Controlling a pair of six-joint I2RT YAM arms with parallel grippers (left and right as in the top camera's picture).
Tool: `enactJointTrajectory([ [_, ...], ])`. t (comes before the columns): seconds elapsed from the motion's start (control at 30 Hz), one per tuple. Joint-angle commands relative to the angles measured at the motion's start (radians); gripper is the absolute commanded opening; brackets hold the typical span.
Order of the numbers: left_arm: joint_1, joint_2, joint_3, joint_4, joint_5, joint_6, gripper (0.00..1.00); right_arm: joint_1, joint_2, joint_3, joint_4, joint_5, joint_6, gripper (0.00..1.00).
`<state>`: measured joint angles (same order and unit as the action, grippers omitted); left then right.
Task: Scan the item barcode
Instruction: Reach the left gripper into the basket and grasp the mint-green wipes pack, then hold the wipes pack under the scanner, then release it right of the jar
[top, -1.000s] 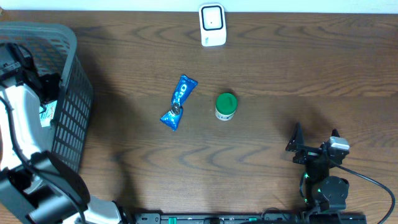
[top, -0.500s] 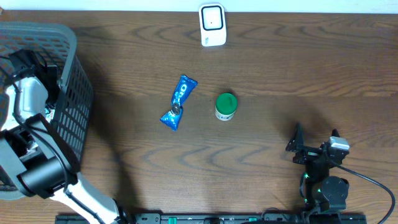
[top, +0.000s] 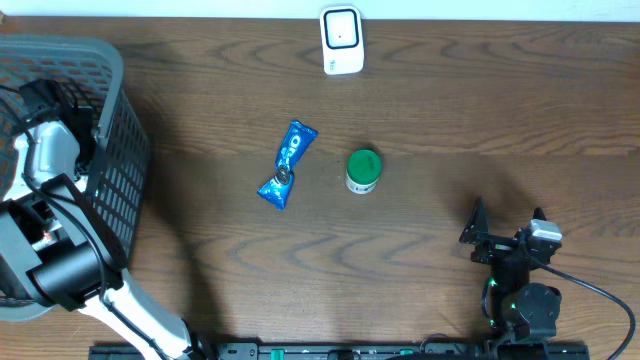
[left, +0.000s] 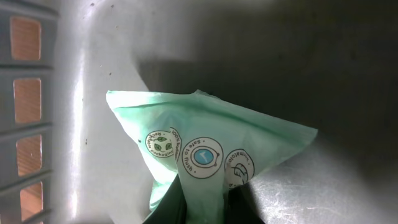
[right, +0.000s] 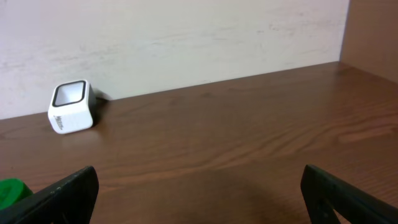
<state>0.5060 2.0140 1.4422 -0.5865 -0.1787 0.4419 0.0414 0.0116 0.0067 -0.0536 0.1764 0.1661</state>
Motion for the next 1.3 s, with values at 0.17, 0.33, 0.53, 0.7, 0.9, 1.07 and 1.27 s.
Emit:
enactJointTrajectory([
  [0.17, 0.004, -0.246, 0.011, -0.060, 0.010, -0.224, 0.07, -0.012, -0.006, -0.001, -0.003, 0.008, -0.014, 0.99],
  [0.33, 0.003, -0.513, 0.011, -0.036, 0.019, -0.365, 0.07, -0.012, -0.006, -0.001, -0.003, 0.009, -0.014, 0.99],
  [0.53, -0.026, -0.810, 0.011, -0.039, 0.441, -0.532, 0.08, -0.012, -0.006, -0.001, -0.003, 0.009, -0.014, 0.99],
  [0.7, -0.199, -0.891, -0.008, -0.047, 0.987, -0.586, 0.08, -0.012, -0.006, -0.001, -0.003, 0.008, -0.014, 0.99],
  [0.9, -0.617, -0.785, -0.101, -0.108, 1.091, -0.484, 0.08, -0.012, -0.006, -0.001, -0.003, 0.008, -0.014, 0.99],
  [1.07, -0.888, -0.581, -0.114, -0.038, 1.023, -0.401, 0.07, -0.012, -0.006, -0.001, -0.003, 0.009, -0.014, 0.99],
  [1.27, -1.116, -0.353, -0.114, 0.161, 0.710, -0.414, 0.07, -0.012, -0.006, -0.001, -0.003, 0.009, -0.014, 0.99],
])
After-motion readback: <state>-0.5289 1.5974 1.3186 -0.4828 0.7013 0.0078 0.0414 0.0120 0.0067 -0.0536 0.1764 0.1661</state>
